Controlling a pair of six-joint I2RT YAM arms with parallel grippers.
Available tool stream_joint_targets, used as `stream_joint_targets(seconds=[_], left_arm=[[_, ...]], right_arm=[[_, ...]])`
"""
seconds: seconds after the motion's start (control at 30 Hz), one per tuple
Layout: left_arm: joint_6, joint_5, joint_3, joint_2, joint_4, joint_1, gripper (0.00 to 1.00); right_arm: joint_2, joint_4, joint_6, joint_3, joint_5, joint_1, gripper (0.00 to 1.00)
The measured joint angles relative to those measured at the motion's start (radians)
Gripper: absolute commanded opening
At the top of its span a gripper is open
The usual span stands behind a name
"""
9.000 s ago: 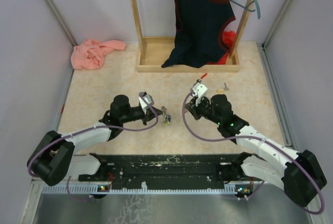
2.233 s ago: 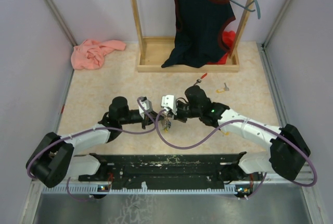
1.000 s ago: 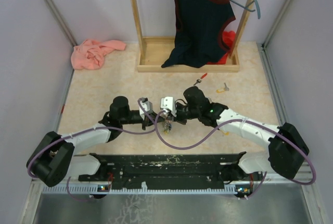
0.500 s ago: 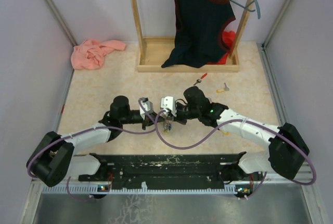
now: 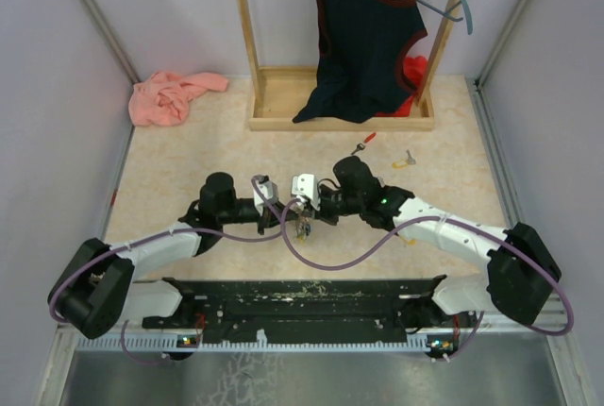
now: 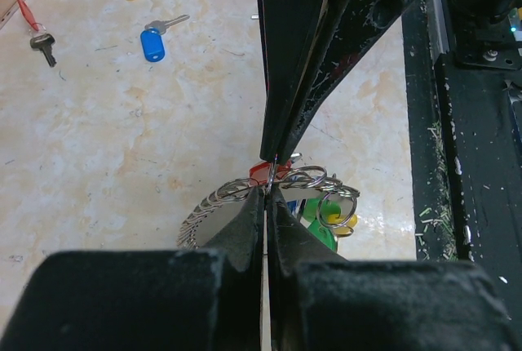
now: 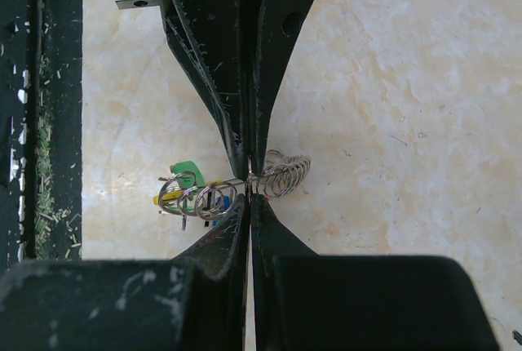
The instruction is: Put the keys on the keyring
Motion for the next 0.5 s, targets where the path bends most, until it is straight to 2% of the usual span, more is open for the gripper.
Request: stream_joint_targets(seconds=[0.1,0.23,0.33,0.5], left_arm=[[-0.008,-0.005,0.0,-0.003,0.0,0.0,0.01],[-0.015,-0.022,-0.001,-0.014,-0.002,0.0,0.01],[-0.019,-0.034,-0.002,-0.018,0.002,0.0,0.01],[-0.023,-0.061,-0.006,-0.018,0.01,0.001,0.01]], right_arm=[[0.0,0.004,0.003,0.0,0.001,0.0,0.0],[-0.001,0.013,0.005,0.0,0.005,0.0,0.11],[-0.008,0.029,0.008,0.0,0.001,0.0,0.25],[-0.049,0.044,0.013,-0.006,-0.007,0.001,0.29]])
